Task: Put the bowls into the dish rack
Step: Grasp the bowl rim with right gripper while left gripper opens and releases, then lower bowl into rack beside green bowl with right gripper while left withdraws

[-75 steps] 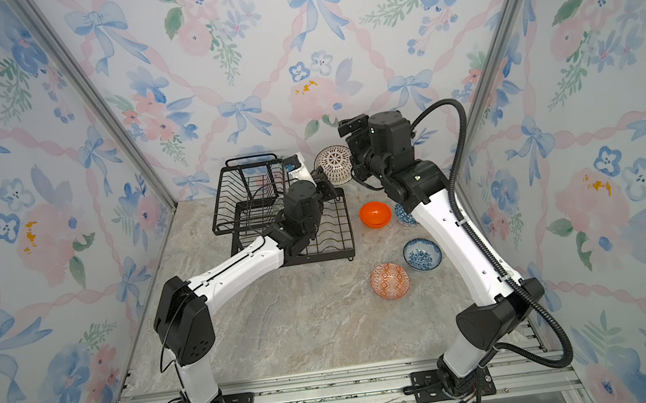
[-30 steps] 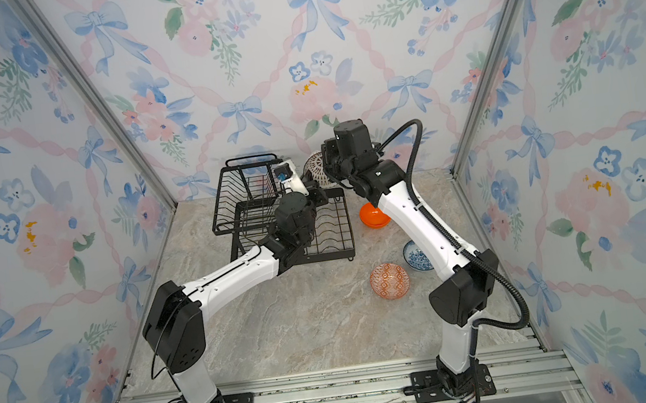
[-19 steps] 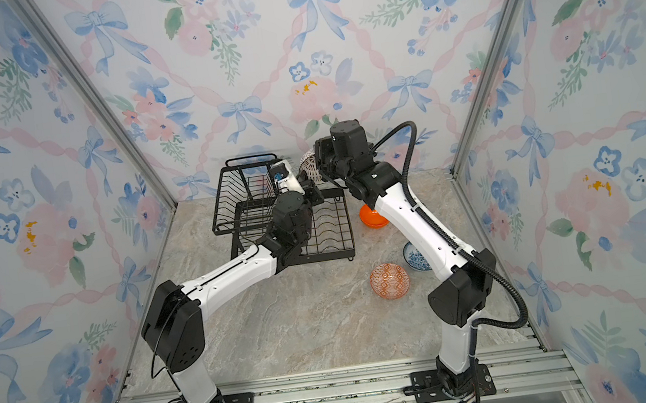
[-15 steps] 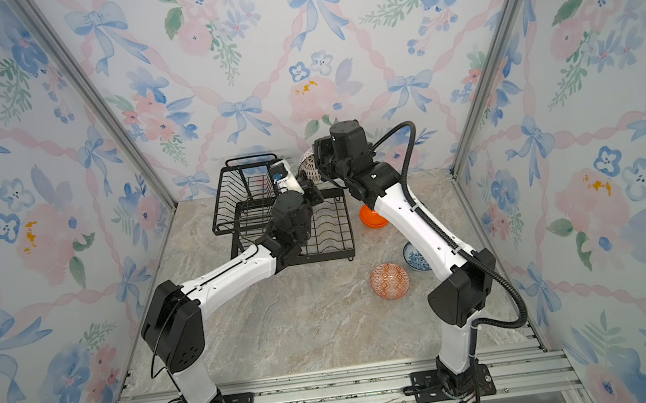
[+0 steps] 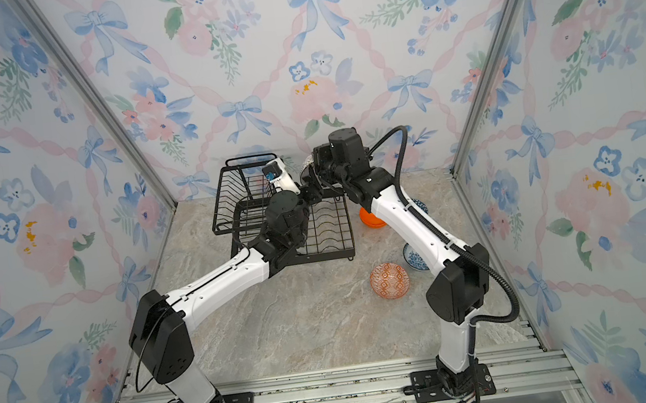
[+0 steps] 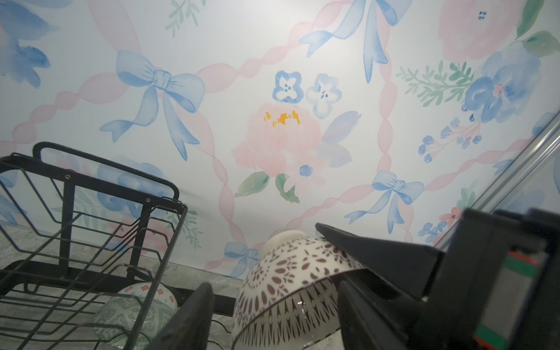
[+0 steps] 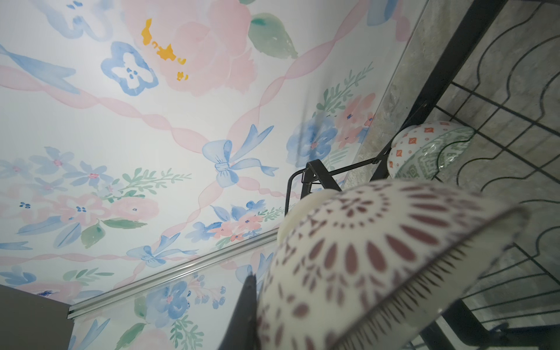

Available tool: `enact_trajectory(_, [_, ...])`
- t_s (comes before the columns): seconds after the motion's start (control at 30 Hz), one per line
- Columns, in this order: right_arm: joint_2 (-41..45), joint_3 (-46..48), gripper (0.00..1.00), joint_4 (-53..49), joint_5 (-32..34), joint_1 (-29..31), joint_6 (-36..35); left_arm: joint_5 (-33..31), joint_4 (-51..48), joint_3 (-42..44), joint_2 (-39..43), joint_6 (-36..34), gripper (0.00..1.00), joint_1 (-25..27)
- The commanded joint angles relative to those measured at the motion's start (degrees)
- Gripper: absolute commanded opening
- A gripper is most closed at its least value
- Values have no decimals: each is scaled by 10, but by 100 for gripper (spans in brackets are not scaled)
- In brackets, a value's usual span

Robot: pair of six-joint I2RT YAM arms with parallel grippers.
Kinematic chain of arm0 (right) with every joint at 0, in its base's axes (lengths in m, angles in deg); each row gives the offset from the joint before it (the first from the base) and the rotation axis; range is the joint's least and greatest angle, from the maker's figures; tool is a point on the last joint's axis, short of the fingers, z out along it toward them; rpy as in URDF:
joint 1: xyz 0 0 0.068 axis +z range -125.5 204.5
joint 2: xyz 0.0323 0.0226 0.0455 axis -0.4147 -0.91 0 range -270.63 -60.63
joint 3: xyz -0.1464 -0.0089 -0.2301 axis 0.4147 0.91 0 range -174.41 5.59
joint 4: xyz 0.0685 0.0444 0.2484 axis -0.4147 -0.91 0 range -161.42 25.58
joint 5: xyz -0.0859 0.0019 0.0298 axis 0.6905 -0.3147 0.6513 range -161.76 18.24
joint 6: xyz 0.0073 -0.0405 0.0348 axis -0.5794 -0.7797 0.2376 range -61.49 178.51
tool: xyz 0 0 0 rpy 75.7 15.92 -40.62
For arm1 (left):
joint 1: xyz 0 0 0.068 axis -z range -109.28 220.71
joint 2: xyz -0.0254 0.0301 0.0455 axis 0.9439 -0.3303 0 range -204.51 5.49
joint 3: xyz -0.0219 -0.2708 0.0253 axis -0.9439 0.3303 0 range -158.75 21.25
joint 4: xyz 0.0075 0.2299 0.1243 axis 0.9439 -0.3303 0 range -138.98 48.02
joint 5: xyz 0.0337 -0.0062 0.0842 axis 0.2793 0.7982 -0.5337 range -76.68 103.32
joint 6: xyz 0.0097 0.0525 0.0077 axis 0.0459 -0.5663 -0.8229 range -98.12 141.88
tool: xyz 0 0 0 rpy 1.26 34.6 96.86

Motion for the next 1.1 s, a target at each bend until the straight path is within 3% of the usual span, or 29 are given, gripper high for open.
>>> enact_trajectory(0.0, [8,9,0,53,-10,-15,-23,-8,-25,8,27,5,91,8])
enact_trajectory(0.03, [9,16,0,60,-12,-18,-24,-4,-34,8,31,7,98,9])
enact_trajectory(0.37, [28,83,0,130,-48,-74,-59,34,-203,9,86,57,98,20])
enact_trajectory(0.73, [4,49,0,41,-48,-92,-174,126,-392,-23,136,32,98,1])
enact_trajectory(1.07, [-19,66,0,73,-40,-53,-268,220,-410,-27,140,56,98,-70])
